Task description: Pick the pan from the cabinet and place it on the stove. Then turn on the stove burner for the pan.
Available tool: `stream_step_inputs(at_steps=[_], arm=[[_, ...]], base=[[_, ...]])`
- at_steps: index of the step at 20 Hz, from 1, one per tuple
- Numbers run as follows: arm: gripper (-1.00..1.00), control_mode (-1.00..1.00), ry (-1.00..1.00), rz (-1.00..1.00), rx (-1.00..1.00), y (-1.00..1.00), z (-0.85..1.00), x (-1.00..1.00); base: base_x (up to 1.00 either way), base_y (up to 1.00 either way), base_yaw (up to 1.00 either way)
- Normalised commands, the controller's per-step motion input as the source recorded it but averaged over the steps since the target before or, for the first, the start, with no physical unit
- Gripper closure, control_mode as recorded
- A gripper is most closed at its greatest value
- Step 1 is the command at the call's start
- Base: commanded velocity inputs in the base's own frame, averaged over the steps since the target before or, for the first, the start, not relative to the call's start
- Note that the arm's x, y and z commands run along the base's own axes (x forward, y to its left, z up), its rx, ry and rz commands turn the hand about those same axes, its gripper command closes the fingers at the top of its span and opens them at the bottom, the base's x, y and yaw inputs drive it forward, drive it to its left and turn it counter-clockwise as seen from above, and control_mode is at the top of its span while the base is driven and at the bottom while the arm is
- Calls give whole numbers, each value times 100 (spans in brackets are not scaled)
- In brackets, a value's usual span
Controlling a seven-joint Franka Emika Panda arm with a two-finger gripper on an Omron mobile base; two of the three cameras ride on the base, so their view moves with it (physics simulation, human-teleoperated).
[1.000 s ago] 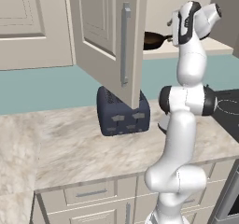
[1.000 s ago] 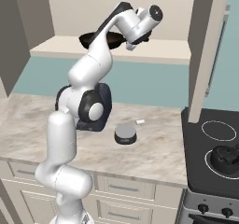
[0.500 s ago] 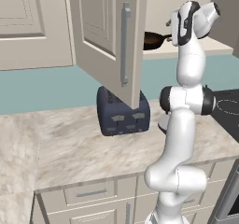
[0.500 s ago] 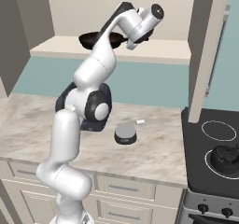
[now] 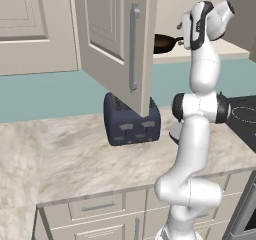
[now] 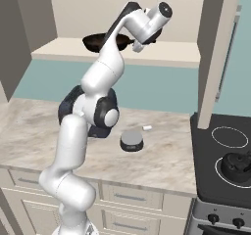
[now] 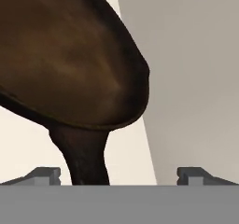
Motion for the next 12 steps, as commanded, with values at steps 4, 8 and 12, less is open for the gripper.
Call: stream_step_inputs(at_steps=[4, 8, 12], arm=[[-100, -100, 8, 0, -3, 0, -39, 12], [-100, -100, 10, 0, -3, 0, -44, 10], [-100, -100, 11, 0, -3, 0, -49, 7]], base=[[0, 0, 0], [0, 0, 0], [0, 0, 0]])
